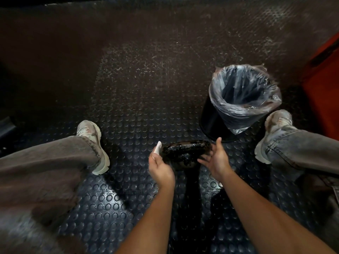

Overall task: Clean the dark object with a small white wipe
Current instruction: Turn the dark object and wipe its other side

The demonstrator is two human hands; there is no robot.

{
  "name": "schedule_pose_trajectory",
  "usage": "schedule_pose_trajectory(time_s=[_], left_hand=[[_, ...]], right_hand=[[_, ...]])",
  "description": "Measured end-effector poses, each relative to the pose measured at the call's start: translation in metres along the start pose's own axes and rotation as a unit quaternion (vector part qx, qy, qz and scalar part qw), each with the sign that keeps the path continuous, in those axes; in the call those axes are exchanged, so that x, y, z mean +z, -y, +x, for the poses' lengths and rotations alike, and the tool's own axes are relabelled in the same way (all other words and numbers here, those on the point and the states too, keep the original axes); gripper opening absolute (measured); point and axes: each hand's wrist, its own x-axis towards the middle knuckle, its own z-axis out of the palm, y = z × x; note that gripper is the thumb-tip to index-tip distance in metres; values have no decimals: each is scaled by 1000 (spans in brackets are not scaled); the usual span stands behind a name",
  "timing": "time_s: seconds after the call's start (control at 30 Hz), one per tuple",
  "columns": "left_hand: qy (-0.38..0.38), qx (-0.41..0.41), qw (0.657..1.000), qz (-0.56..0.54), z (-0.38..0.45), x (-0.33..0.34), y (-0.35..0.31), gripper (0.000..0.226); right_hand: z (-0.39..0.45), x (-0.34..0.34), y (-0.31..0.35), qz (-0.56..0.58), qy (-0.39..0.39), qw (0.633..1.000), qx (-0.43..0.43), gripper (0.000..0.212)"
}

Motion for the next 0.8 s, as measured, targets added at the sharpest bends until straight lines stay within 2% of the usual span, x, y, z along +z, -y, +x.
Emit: schedule_pose_trajectory(time_s=[0.1, 0.17, 0.23, 0.33, 0.4, 0.47, 0.53, 0.63, 0.67, 0.73, 0.8], left_hand=[[-4, 63, 996, 56, -23, -10, 12, 37], [2, 54, 994, 94, -26, -12, 20, 41], [12, -19, 995, 96, -20, -7, 22, 40], [26, -204, 979, 13, 5, 6, 29, 37], [33, -251, 967, -24, 20, 10, 26, 36], [25, -213, 976, -37, 26, 11, 20, 37], [2, -130, 991, -45, 19, 7, 8, 37], [-11, 24, 1000, 14, -6, -2, 6, 38], [-14, 44, 998, 42, -15, -5, 11, 39], [-11, 29, 996, 89, -31, -11, 22, 40], [8, -48, 993, 106, -34, -12, 28, 42]], right_hand=[[0, 0, -1, 2, -3, 1000, 1, 84], [0, -1, -2, 1, -3, 1000, 3, 90], [1, -2, -2, -4, -2, 1000, 3, 95], [1, -3, -1, -3, 2, 1000, 2, 86], [1, -4, -1, 0, 6, 1000, 0, 83], [2, -5, -1, -1, 9, 1000, 1, 82], [2, -4, -1, -2, 9, 1000, 1, 85], [2, -3, -2, -1, 3, 1000, 3, 89], [2, -3, -2, -1, 1, 1000, 2, 89], [2, -3, -2, -5, 0, 1000, 2, 93], [2, -3, -2, -3, -1, 1000, 2, 93]])
